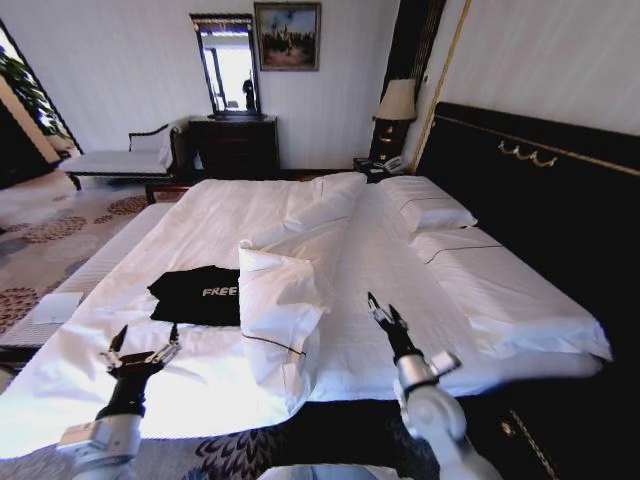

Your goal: Fold the clothes on the bed.

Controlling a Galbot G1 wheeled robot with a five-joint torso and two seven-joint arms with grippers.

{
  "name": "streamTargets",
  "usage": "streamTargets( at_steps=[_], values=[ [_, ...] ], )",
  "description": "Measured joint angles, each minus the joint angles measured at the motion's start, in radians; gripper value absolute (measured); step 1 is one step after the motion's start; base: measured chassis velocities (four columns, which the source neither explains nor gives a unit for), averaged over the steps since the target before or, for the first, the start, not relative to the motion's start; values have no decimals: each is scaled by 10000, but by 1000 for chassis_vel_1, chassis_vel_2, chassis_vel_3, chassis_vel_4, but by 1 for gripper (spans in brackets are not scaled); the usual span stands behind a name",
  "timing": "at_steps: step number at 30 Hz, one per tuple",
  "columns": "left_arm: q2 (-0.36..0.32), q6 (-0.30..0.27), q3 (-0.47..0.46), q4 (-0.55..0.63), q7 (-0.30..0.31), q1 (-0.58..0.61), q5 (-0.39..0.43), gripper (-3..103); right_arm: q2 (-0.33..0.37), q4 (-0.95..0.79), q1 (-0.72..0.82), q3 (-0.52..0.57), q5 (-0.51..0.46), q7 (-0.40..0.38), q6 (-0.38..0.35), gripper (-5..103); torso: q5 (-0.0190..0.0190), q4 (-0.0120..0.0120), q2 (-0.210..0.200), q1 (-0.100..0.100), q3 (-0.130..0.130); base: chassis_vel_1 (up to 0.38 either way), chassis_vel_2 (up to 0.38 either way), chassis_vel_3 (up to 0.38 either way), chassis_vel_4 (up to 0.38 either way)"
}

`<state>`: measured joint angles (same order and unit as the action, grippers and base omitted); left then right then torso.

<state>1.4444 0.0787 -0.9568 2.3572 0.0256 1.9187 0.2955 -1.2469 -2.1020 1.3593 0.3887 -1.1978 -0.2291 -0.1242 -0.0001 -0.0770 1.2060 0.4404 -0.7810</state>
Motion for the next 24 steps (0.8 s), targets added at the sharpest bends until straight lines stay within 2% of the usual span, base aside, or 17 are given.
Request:
streamTargets(
  at_steps=[2,3,5,7,12,24],
  values=[
    [46,1,-5,46,1,45,-56,100,43,207,-601,-244,-804,-394,-609,100,0,-2,0,2,-1,0,0,0,0],
    [46,1,-5,46,1,45,-56,100,43,207,-601,-244,-804,-394,-609,100,0,-2,0,2,-1,0,0,0,0],
    [211,29,115,192,1,169,-351,100,15,823,-1710,-685,-1695,-1060,-1502,100,-1,0,-3,10,-4,0,0,0,0],
    [331,53,209,323,-2,243,-519,100,-15,1442,-2461,-1027,-2075,-1296,-1847,100,2,3,-3,11,-4,0,0,0,0],
    [469,69,250,474,-3,326,-649,100,-93,2634,-3770,-1726,-2370,-1403,-2220,100,0,0,-3,9,-3,0,0,0,0],
    [495,155,182,217,32,267,-664,100,-498,4594,-5512,-2385,-2286,-1524,-2255,100,0,0,-3,9,-2,0,0,0,0]
  ],
)
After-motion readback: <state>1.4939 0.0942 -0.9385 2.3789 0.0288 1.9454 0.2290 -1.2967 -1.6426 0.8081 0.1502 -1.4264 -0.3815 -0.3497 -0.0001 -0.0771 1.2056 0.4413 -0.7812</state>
